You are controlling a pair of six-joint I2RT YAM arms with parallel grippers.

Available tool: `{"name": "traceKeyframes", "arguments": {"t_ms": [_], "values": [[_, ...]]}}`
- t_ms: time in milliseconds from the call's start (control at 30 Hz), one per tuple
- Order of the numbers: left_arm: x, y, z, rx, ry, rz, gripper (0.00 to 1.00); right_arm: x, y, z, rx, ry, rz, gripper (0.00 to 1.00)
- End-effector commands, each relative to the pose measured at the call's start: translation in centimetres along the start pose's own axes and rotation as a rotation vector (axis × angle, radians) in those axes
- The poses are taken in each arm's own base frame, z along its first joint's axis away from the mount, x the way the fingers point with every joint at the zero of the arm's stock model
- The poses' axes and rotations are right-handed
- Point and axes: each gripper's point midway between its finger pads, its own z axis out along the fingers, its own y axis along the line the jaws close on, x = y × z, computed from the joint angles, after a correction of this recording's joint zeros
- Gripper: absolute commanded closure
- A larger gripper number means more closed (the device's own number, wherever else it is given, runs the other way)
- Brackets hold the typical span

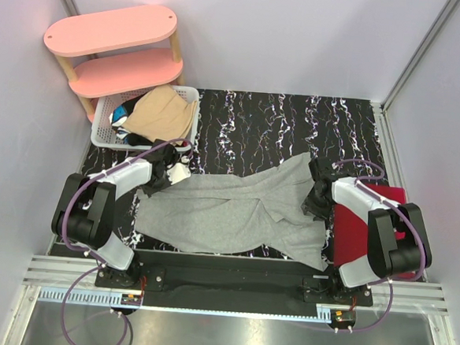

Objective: Fold and stack the t-shirts
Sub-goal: Flatten out the tshirt

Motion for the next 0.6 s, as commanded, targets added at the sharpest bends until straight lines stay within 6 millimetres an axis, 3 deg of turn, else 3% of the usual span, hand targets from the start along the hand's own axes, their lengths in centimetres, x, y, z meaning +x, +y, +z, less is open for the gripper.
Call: {"name": "traceKeyframes", "arguments": {"t_ms": [0, 133, 233, 267, 333, 400, 467, 567], "values": [[0.4, 0.3, -0.4, -0.02, 0.009, 0.007, 1.0, -1.2, 0.6, -0.1, -0.023, -0.042, -0.003, 0.62], [0.3, 0.4, -0.4, -0.022, 0.007, 0.003, 1.0, -1.3, 0.8, -0.5, -0.042, -0.049, -0.001, 0.76], [0.3, 0.3, -0.4, -0.017, 0.01, 0.002, 1.0, -1.2, 0.9, -0.8, -0.052, -0.044, -0.003, 0.79], [0.3, 0.3, -0.4, -0.019, 0.012, 0.002, 1.0, -1.1, 0.9, -0.9, -0.054, -0.04, -0.003, 0.76], [0.4, 0.4, -0.4, -0.02, 0.015, 0.003, 1.0, -1.1, 1.0, -1.1, -0.061, -0.042, -0.008, 0.58], [0.4, 0.4, -0.4, -0.02, 0.017, 0.004, 1.0, -1.1, 1.0, -1.4, -0.064, -0.041, -0.007, 0.57], [0.4, 0.4, -0.4, -0.021, 0.016, 0.003, 1.0, -0.9, 0.8, -1.6, -0.068, -0.037, -0.005, 0.47], [0.4, 0.4, -0.4, -0.021, 0.016, 0.003, 1.0, -0.4, 0.7, -1.9, -0.074, -0.027, 0.001, 0.45]]}}
